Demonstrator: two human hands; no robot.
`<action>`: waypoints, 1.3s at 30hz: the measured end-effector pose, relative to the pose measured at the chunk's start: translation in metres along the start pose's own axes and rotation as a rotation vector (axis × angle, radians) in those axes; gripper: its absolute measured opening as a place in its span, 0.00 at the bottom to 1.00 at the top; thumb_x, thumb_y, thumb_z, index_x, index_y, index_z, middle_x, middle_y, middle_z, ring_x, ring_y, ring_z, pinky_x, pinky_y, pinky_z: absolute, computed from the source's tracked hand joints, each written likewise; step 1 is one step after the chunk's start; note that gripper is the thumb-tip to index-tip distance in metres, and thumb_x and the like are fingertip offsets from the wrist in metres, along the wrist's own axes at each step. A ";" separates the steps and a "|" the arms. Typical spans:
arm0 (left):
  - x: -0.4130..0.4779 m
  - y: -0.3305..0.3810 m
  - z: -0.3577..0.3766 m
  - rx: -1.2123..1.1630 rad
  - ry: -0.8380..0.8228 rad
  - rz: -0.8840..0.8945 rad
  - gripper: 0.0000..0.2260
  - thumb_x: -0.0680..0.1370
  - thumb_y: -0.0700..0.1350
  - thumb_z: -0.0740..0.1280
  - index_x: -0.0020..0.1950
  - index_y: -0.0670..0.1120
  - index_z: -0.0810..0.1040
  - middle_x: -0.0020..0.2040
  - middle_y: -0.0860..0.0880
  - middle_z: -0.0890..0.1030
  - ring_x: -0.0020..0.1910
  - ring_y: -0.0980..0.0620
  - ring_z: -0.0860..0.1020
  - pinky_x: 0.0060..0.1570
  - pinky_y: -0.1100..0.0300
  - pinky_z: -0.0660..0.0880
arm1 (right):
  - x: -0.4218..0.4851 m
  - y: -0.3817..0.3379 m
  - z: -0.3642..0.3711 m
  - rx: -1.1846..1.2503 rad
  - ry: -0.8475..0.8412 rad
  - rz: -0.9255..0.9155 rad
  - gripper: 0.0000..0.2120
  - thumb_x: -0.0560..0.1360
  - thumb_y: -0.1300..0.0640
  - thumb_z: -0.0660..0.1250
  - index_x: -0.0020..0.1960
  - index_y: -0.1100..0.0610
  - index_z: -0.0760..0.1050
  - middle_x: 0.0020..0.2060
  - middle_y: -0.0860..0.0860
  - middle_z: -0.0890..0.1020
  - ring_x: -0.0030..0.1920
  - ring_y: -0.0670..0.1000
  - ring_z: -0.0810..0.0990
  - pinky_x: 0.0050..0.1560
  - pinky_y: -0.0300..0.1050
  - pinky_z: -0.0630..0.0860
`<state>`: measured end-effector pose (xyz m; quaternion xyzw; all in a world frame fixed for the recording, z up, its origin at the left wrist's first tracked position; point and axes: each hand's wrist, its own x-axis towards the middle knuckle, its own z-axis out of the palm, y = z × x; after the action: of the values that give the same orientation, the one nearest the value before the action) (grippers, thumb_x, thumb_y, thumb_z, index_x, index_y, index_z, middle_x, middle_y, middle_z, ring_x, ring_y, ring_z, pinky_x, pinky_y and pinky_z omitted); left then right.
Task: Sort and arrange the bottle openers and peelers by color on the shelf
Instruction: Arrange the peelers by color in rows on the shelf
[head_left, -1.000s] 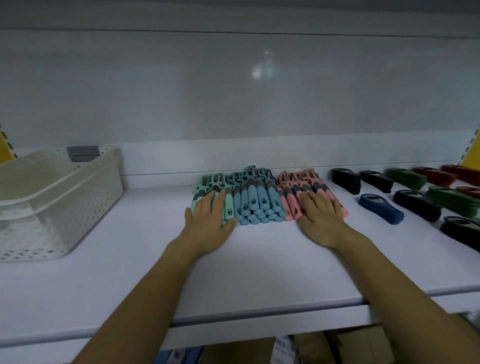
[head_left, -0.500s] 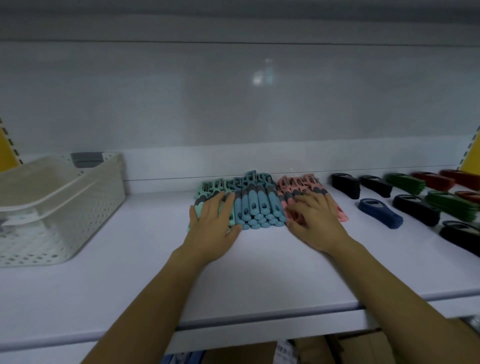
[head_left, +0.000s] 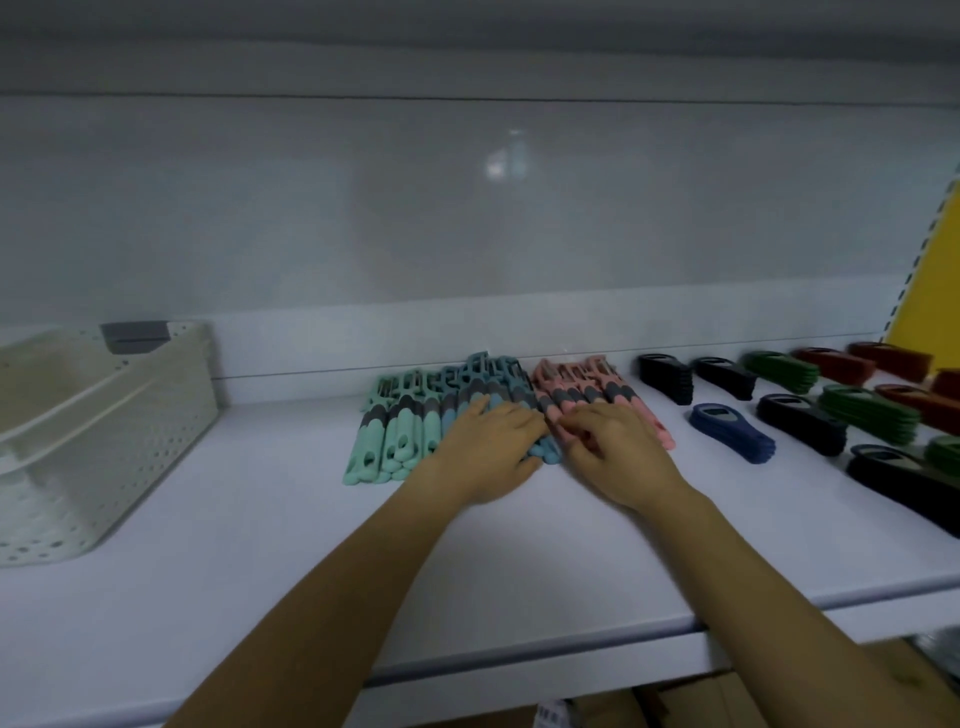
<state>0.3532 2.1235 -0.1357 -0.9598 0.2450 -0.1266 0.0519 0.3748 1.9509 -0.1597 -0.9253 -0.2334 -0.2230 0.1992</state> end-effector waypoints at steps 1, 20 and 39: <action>0.000 0.000 0.001 0.000 0.001 -0.007 0.19 0.80 0.51 0.55 0.71 0.49 0.65 0.71 0.51 0.67 0.70 0.51 0.62 0.71 0.50 0.51 | 0.000 -0.001 -0.001 0.016 0.025 0.005 0.12 0.78 0.55 0.61 0.57 0.54 0.79 0.55 0.52 0.82 0.55 0.54 0.77 0.64 0.47 0.63; 0.011 0.017 0.016 0.203 0.188 -0.166 0.14 0.70 0.55 0.61 0.42 0.48 0.83 0.42 0.49 0.81 0.40 0.46 0.79 0.46 0.48 0.77 | 0.000 -0.016 -0.015 0.433 0.319 0.226 0.11 0.79 0.58 0.61 0.57 0.59 0.76 0.45 0.52 0.81 0.45 0.49 0.77 0.46 0.35 0.71; 0.002 0.006 0.023 0.113 0.339 -0.057 0.18 0.69 0.55 0.57 0.41 0.48 0.84 0.42 0.50 0.82 0.43 0.48 0.81 0.48 0.44 0.77 | -0.002 -0.016 -0.005 0.246 -0.085 0.009 0.09 0.73 0.63 0.67 0.52 0.61 0.80 0.46 0.57 0.81 0.48 0.55 0.76 0.52 0.50 0.72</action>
<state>0.3585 2.1179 -0.1581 -0.9268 0.2153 -0.3017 0.0601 0.3632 1.9606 -0.1529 -0.9035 -0.2632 -0.1523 0.3022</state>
